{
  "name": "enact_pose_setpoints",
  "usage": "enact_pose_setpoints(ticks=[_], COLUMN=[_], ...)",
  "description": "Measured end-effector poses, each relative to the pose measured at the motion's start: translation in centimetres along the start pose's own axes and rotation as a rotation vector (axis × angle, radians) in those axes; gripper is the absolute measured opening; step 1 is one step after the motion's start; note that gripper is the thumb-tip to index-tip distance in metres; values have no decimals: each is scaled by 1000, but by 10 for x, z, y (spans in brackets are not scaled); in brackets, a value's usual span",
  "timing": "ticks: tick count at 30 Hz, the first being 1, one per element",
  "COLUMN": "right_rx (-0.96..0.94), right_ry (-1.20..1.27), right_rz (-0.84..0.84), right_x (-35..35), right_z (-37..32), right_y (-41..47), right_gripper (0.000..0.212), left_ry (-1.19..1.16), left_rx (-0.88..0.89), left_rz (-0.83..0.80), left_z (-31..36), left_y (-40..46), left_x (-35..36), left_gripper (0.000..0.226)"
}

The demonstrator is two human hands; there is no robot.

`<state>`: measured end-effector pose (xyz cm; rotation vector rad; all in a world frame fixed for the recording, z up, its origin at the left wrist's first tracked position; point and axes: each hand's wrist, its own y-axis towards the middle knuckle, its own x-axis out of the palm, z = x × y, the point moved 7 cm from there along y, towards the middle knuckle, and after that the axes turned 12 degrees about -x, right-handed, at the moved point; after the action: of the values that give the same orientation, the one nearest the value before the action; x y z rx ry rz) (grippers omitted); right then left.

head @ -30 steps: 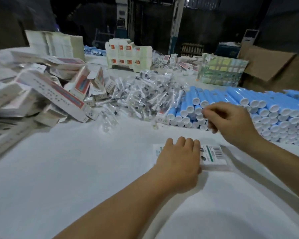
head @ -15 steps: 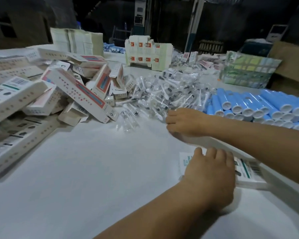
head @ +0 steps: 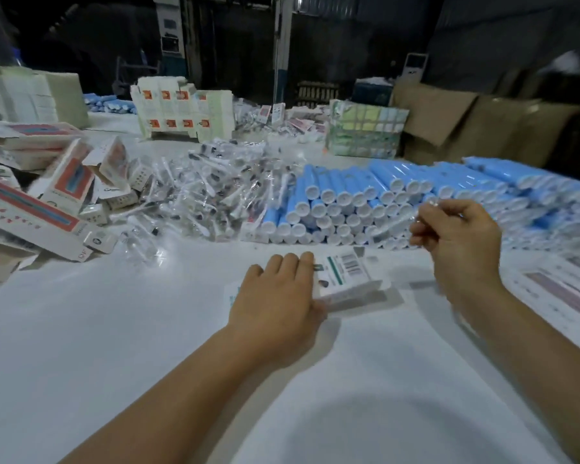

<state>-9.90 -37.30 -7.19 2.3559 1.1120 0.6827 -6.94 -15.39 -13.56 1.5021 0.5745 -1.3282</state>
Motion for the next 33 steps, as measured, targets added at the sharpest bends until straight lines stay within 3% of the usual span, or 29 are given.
enact_pose_setpoints(ticks=[4, 12, 14, 18, 24, 29, 33], right_rx=[156, 184, 205, 233, 78, 77, 127], right_ry=[-31, -246, -291, -263, -257, -301, -282], right_rz=[97, 93, 16, -298, -47, -167, -171], right_x=[-33, -18, -8, 21, -15, -3, -1], right_z=[34, 47, 48, 49, 30, 33, 39], right_y=[-27, -43, -51, -64, -57, -70, -74], right_gripper=[17, 19, 21, 18, 27, 29, 18], left_ry=[45, 73, 74, 59, -5, 16, 33], left_rx=[-41, -41, -35, -43, -94, -105, -90], left_rz=[18, 18, 22, 29, 29, 39, 63], left_z=[-1, 10, 14, 16, 3, 0, 1], left_y=[2, -1, -2, 0, 5, 7, 7], left_x=[0, -2, -3, -6, -5, -4, -4], left_gripper=[71, 72, 72, 74, 70, 71, 71])
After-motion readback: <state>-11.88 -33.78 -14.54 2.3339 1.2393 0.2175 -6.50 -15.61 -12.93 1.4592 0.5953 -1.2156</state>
